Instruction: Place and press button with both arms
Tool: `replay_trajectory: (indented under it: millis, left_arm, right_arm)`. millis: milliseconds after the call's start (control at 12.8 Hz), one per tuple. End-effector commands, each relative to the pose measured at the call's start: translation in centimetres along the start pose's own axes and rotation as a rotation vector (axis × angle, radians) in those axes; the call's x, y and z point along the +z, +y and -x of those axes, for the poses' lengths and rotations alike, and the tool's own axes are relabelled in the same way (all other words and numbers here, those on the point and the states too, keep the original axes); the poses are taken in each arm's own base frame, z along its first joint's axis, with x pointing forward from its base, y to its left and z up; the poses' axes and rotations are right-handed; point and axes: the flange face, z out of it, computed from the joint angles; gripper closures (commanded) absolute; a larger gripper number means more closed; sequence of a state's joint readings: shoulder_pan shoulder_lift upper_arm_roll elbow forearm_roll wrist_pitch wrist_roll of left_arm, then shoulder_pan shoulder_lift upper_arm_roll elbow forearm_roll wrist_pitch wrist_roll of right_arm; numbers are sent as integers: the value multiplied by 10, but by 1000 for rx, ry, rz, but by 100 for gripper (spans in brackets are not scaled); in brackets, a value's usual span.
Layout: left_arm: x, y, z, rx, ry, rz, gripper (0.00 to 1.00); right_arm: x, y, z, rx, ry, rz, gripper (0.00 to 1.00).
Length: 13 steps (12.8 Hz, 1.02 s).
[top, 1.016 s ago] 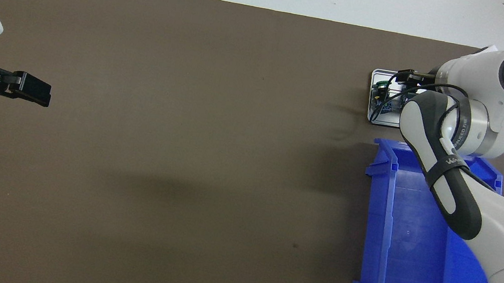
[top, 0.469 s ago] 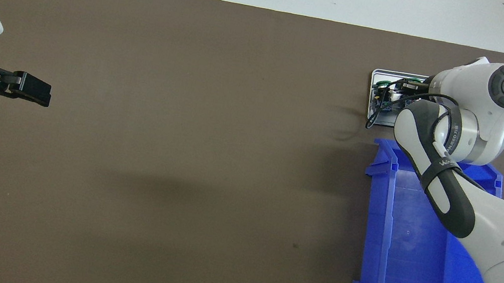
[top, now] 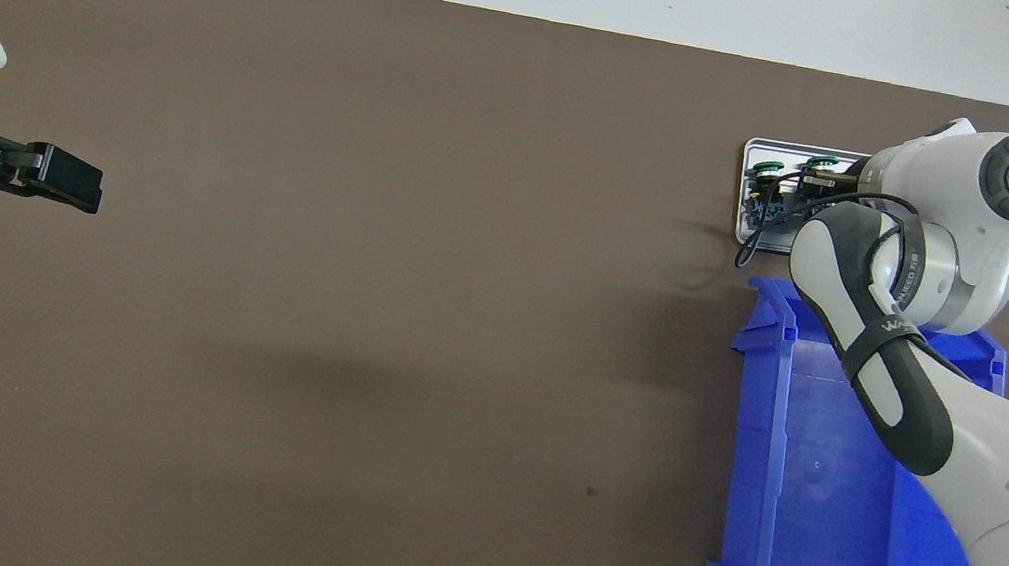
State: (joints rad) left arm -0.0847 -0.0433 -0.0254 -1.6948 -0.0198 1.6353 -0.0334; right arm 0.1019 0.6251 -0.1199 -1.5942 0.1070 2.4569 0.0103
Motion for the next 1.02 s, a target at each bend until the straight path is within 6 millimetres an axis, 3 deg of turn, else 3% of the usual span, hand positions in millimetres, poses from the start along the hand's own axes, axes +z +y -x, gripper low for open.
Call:
replay_trajectory:
  millis: [0,156,313,469,703,860,938]
  left_arm:
    - [-1,-2,9,4,2,9,0]
    - [-1,-2,9,4,2,9,0]
    - [-1,-2,9,4,2,9,0]
    - [-1,-2,9,4,2,9,0]
    - [-2,-1,9,4,4,9,0]
    - [-1,-2,9,4,2,9,0]
    - [-1,-2,9,4,2,9,0]
  right_arm:
    - [-33,-3,-19,31,-35,-19,100]
    - [-81,-6,-40,285,-38,-20,100]
    - [-121,-17,-44,547,-34,-31,100]
    - [-149,-35,-42,810,-32,-28,100]
    - [-161,-120,-18,1100,-26,56,100]
    - [-165,-183,10,1238,-4,85,100]
    - [-166,-203,22,1297,-13,88,100]
